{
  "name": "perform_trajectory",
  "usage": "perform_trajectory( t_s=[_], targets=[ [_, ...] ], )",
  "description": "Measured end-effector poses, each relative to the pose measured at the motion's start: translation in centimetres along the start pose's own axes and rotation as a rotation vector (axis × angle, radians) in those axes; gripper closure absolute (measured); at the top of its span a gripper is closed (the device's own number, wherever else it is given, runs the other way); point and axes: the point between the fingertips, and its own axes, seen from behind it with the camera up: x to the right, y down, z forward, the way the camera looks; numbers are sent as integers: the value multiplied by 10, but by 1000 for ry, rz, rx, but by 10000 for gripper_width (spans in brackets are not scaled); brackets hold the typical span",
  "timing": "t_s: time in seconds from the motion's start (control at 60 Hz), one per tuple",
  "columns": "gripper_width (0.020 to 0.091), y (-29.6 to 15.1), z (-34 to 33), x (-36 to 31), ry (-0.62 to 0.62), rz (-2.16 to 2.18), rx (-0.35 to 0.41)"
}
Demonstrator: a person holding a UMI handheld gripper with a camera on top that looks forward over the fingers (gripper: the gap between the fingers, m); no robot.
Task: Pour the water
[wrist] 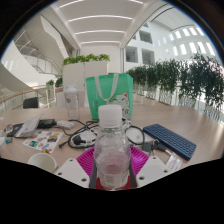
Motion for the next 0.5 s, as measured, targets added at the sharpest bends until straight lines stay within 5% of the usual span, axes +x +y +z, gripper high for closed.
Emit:
perform_trajectory(
  t_s=[0.2,0.317,0.367,0.433,0.5],
  targets=[
    [635,5,0,3,11,33,-3],
    [561,7,-4,5,16,54,-18],
    [497,9,-8,10,35,57,-50],
    [262,13,-20,21,81,54,-81],
    [259,7,-38,23,108,75,-62]
  ],
)
